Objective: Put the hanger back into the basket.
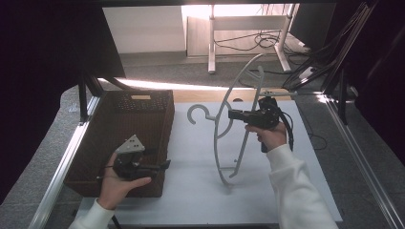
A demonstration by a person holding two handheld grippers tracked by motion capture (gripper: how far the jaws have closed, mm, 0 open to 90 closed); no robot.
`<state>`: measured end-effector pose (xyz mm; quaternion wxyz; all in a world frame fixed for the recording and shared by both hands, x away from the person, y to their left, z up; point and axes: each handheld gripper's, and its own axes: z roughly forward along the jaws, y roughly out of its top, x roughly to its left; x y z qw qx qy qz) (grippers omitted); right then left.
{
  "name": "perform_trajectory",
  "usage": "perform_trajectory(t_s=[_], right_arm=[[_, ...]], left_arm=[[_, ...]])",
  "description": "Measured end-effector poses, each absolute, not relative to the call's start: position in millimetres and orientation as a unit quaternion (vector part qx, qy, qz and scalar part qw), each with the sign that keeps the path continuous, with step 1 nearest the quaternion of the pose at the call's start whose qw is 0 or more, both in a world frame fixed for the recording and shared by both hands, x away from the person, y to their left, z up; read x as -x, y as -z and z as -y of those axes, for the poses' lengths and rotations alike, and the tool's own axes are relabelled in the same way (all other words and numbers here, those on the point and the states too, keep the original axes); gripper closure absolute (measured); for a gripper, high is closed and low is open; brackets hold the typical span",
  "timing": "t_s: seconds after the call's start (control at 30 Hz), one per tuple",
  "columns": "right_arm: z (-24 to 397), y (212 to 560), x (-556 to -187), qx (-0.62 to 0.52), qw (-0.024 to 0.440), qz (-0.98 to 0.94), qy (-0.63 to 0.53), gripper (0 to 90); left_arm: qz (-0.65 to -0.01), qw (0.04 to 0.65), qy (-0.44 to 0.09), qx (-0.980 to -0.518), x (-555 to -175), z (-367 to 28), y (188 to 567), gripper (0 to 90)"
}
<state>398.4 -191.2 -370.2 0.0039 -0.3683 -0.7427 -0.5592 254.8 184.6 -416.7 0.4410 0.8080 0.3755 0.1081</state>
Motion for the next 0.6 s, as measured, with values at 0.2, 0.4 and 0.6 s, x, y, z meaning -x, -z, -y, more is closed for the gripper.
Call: perform_trajectory(t_s=[0.2,0.4,0.6], right_arm=[[191,367,-394,0.359,0.01,0.736,0.575,85.0],[189,366,-391,0.354,0.015,0.732,0.582,85.0],[187,367,-389,0.354,0.024,0.724,0.591,85.0]], left_arm=[[-0.373,0.466,-0.079,-0.799,-268,-159,411,29.0],[-0.369,0.481,-0.052,-0.794,-283,-134,411,30.4],[-0.375,0.494,-0.021,-0.784,-299,-119,415,33.1]])
